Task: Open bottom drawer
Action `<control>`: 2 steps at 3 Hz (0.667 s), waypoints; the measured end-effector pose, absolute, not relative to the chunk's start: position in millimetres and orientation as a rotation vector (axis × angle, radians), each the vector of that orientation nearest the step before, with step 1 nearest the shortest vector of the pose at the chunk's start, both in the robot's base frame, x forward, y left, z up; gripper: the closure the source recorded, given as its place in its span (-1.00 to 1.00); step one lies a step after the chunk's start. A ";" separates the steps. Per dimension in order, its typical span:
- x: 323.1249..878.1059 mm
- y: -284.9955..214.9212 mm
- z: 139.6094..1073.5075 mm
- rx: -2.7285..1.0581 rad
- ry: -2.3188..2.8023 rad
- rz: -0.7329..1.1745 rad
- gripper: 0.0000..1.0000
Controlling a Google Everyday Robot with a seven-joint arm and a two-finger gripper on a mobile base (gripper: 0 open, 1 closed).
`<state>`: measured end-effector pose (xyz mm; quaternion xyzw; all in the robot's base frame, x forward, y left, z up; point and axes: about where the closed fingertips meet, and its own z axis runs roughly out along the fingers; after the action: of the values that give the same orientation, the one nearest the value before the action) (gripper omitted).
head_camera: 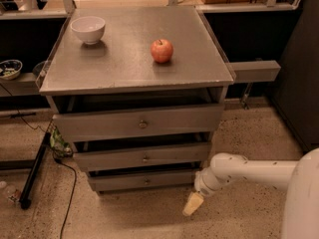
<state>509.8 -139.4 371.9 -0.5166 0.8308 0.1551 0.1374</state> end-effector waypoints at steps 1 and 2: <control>513.1 -139.5 372.5 -1.490 2.401 0.446 -1.00; 512.6 -140.5 367.5 -1.474 2.363 0.539 -1.00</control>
Offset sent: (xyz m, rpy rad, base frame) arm 0.0034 -0.0142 -0.0164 0.4045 0.0645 0.0512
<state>512.6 -140.5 367.5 -0.5134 0.8235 0.1877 0.1518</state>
